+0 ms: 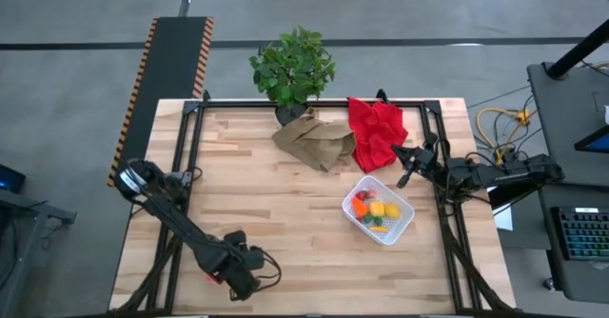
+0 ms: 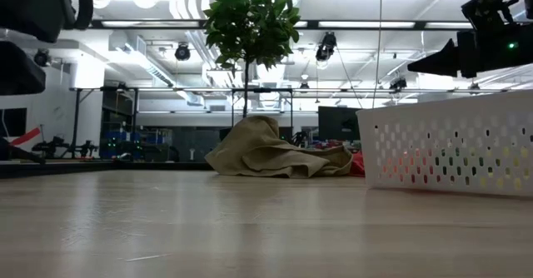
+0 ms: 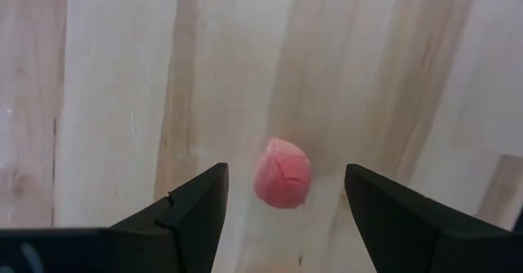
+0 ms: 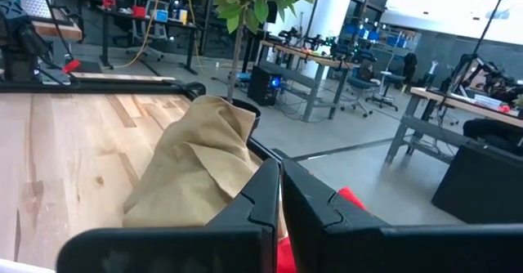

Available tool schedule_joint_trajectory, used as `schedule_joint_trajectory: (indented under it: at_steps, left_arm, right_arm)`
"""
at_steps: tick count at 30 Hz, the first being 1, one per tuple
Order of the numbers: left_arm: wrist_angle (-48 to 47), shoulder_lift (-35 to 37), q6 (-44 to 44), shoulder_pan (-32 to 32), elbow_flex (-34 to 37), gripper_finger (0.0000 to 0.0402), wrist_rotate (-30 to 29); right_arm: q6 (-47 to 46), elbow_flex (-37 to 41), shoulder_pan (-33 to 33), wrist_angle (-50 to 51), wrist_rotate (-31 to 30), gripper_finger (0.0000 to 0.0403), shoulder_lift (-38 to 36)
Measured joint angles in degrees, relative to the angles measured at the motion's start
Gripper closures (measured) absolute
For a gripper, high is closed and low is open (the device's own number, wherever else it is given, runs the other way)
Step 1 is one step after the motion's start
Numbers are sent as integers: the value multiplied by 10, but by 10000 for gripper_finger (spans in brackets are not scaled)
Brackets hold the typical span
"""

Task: Pick and placing Produce into tupperware
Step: Put the small peach into the white bin

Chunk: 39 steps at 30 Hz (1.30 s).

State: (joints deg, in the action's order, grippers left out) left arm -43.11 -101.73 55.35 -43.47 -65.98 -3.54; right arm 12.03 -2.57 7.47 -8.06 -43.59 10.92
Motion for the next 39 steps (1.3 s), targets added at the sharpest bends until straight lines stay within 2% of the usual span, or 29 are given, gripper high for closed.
schedule_joint_trajectory:
  at_steps: [15, 29, 34, 39]
  left_arm:
    - [0, -26, -2, 3, 0, 177, -4]
    - [0, -25, -37, 5, 0, 313, -5]
    - [0, -17, -97, 23, 0, 347, -48]
    - [11, -12, -183, 67, -10, 354, -105]
  right_arm:
    - [2, 0, 0, 0, 0, 394, 0]
    - [0, 0, 0, 0, 0, 394, 0]
    - [0, 0, 0, 0, 0, 394, 0]
    - [0, 0, 0, -3, 0, 394, 0]
